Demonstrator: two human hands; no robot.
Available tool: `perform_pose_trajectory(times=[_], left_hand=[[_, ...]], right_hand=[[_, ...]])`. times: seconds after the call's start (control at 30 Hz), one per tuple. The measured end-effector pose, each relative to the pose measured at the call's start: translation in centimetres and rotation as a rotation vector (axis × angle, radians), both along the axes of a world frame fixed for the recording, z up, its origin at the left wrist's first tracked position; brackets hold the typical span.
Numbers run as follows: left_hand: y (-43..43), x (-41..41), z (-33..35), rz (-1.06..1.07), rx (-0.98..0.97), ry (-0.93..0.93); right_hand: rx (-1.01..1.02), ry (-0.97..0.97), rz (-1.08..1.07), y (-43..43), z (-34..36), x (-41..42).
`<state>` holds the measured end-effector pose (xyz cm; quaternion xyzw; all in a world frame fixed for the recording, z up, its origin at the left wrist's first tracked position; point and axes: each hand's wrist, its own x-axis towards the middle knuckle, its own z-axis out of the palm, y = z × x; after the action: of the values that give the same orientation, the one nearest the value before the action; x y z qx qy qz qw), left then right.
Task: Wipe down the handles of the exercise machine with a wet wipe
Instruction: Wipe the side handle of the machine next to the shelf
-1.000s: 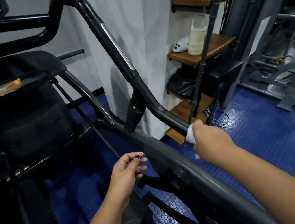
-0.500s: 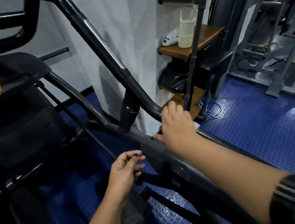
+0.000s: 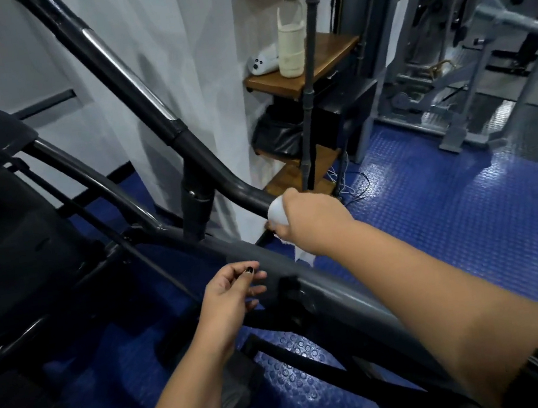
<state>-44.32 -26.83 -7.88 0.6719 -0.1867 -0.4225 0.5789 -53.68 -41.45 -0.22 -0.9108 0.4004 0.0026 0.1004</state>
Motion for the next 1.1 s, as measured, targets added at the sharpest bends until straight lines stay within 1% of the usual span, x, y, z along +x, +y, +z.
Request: perform_pose_trajectory(times=[0.17,0.23,0.3,0.4,0.47,0.53,0.63,0.7,0.73,0.8,0.9,0.93,1.0,1.1], left_hand=[[-1.7,-2.1,0.0,-0.092,0.001,0.0],[-2.3,-2.5,0.0,-0.1,-0.003,0.007],[-2.6,-2.6,0.0,-0.095,-0.014,0.013],[-3.1,-2.4,-0.2,-0.095,-0.023,0.027],[-3.3,-2.2,-0.4,-0.098,-0.025,0.032],[-3.5,-1.9,-0.7,-0.106,-0.02,0.031],[-3.6,-1.9,-1.1,-0.133,-0.019,0.021],[-3.6,-2.0,-1.3,-0.147,-0.026,0.013],[-3.6,-2.2,-1.3,-0.155,-0.021,0.009],[-3.7,-2.6,-1.2,-0.17,-0.008,0.001],[-3.7,-3.1,-0.9,-0.189,-0.007,0.0],[-3.7,-3.1,-0.9,-0.195,-0.009,-0.002],[-3.8,-3.1,-1.0,-0.201,-0.014,-0.002],[-4.1,-3.1,-1.1,-0.198,-0.021,0.019]], right_hand=[[-0.017,0.045,-0.092,1.3,-0.2,-5.5],[-0.053,0.052,-0.162,2.0,-0.4,-7.3],[-0.119,0.073,-0.219,2.9,-0.7,-9.0],[-0.247,0.151,-0.216,4.3,-1.6,-11.4],[-0.292,0.161,-0.234,4.6,-1.8,-12.1],[-0.251,0.141,-0.257,4.3,-1.7,-11.6],[-0.19,0.096,-0.285,3.2,-0.9,-8.9],[-0.132,0.058,-0.266,2.7,-0.7,-6.5],[-0.14,0.052,-0.244,2.7,-0.6,-5.6],[-0.238,0.055,-0.151,2.7,-0.9,-4.5],[-0.396,0.034,-0.001,3.3,-1.4,-5.5],[-0.422,0.051,0.011,3.6,-1.7,-6.4],[-0.41,0.116,0.004,4.4,-1.8,-8.6],[-0.404,0.219,-0.087,4.9,-2.3,-11.9]])
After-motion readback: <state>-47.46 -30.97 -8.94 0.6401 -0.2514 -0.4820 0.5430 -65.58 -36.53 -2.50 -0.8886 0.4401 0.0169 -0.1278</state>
